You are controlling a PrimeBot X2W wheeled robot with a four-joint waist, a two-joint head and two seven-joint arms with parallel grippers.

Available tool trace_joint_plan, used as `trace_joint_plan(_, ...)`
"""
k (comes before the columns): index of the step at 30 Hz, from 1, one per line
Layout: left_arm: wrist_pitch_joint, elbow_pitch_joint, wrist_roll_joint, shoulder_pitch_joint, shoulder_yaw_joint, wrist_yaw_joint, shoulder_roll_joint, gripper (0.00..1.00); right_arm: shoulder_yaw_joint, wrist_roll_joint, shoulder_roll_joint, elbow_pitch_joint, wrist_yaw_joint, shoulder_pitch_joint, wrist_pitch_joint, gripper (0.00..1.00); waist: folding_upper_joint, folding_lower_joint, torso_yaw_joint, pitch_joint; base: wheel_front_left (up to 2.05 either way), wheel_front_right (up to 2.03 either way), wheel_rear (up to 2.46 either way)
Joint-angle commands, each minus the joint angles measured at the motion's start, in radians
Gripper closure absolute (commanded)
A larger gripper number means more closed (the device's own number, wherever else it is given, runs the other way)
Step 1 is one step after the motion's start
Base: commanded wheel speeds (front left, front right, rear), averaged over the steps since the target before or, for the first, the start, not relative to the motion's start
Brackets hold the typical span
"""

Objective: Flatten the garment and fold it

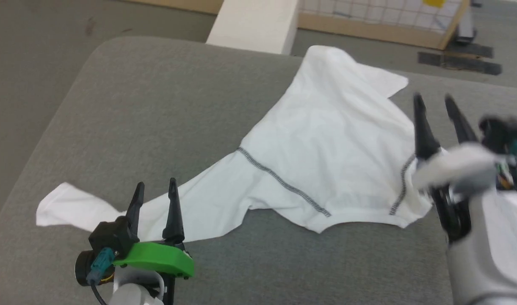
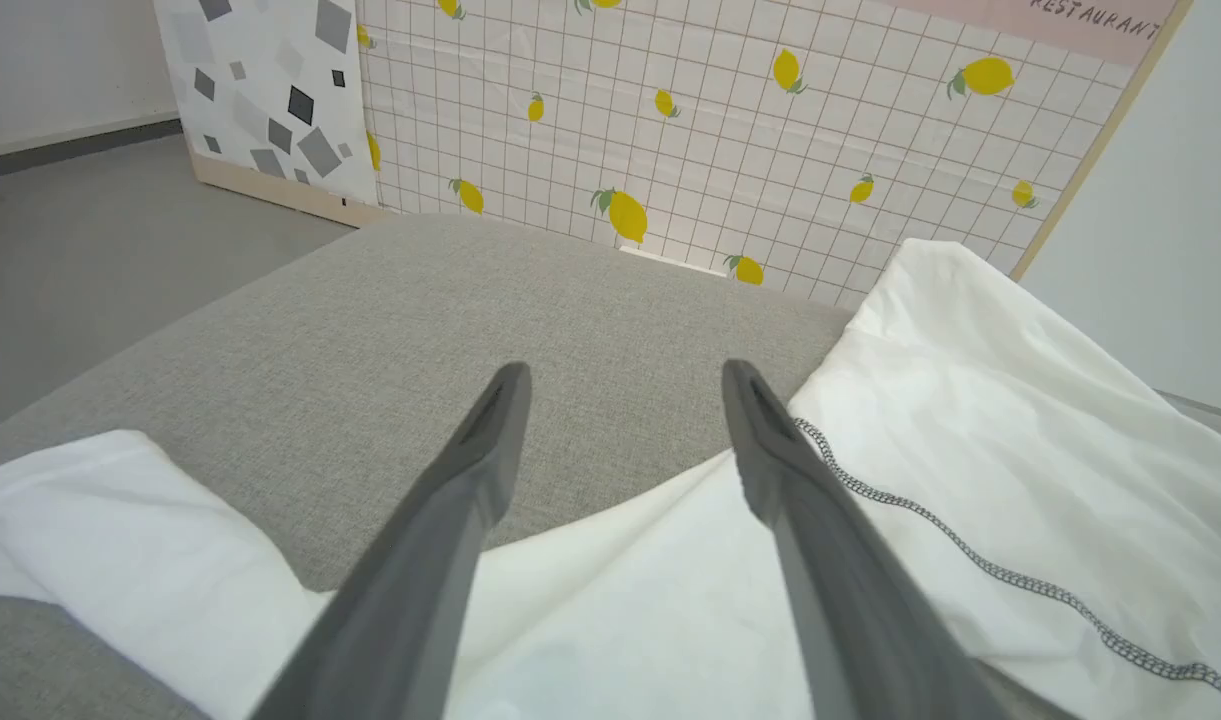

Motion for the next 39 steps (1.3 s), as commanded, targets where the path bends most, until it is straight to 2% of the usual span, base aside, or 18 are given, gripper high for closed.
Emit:
trace_joint_plan(1,-0.004,0.003,0.008,0.015,0.001,-0.004,-0.002,0.00,-0.010,0.007,-0.002,-0.035,-0.002,0.065,0.000,0.00,-0.0001,0.0000,-0.079,-0.072,0.00,0.00,0.00)
trace_joint_plan(7,-0.004,0.013,0.009,0.033,0.002,-0.007,-0.002,0.00,-0.040,0.110,0.000,-0.182,-0.002,0.332,0.060,0.00,-0.0001,0.0000,-0.133,-0.089,0.00,0.00,0.00)
trace_joint_plan(12,0.015,0.039,0.004,0.036,-0.018,-0.017,-0.002,0.00,-0.059,0.187,0.000,-0.207,-0.002,0.423,0.059,0.00,-0.0001,0.0000,-0.157,-0.087,0.00,0.00,0.00)
trace_joint_plan(14,0.082,0.054,-0.012,0.026,-0.042,-0.039,-0.001,0.00,-0.065,0.201,0.000,-0.210,-0.002,0.438,0.057,0.00,-0.0001,0.0000,-0.159,-0.087,0.00,0.00,0.00)
trace_joint_plan(16,0.222,0.077,-0.035,0.011,-0.073,-0.064,0.006,0.00,-0.068,0.204,0.000,-0.217,-0.002,0.444,0.056,0.00,-0.0001,0.0000,-0.160,-0.085,0.00,0.00,0.00)
trace_joint_plan(19,0.468,0.096,-0.056,-0.020,-0.094,-0.052,0.025,0.00,-0.079,0.199,0.000,-0.229,-0.002,0.442,0.058,0.00,-0.0001,0.0000,-0.160,-0.076,0.00,0.00,0.00)
trace_joint_plan(23,0.664,0.091,-0.052,-0.053,-0.113,-0.032,0.057,0.00,-0.088,0.197,0.000,-0.240,-0.002,0.433,0.058,0.00,-0.0001,0.0000,-0.158,-0.061,0.00,0.00,0.00)
trace_joint_plan(27,0.735,0.132,-0.049,-0.086,-0.126,-0.033,0.071,0.00,-0.088,0.202,0.000,-0.246,-0.002,0.426,0.054,0.00,-0.0001,0.0000,-0.159,-0.044,0.00,0.00,0.00)
trace_joint_plan(32,0.727,0.208,-0.060,-0.123,-0.122,-0.030,0.066,0.00,-0.079,0.207,0.000,-0.242,-0.002,0.420,0.049,0.00,-0.0001,0.0000,-0.168,-0.028,0.00,0.00,0.00)
trace_joint_plan(33,0.723,0.222,-0.060,-0.127,-0.123,-0.029,0.065,0.78,-0.078,0.207,0.000,-0.240,-0.002,0.420,0.048,0.00,-0.0001,0.0000,-0.169,-0.027,0.00,0.00,0.00)
trace_joint_plan(34,0.718,0.231,-0.064,-0.130,-0.121,-0.028,0.063,1.00,-0.077,0.207,0.000,-0.239,-0.002,0.420,0.048,0.00,-0.0001,0.0000,-0.170,-0.025,0.00,0.00,0.00)
trace_joint_plan(39,0.658,0.236,-0.100,-0.125,-0.088,-0.022,0.054,1.00,-0.073,0.189,0.000,-0.229,-0.002,0.426,0.087,0.00,-0.0001,0.0000,-0.166,-0.023,0.00,0.00,0.00)
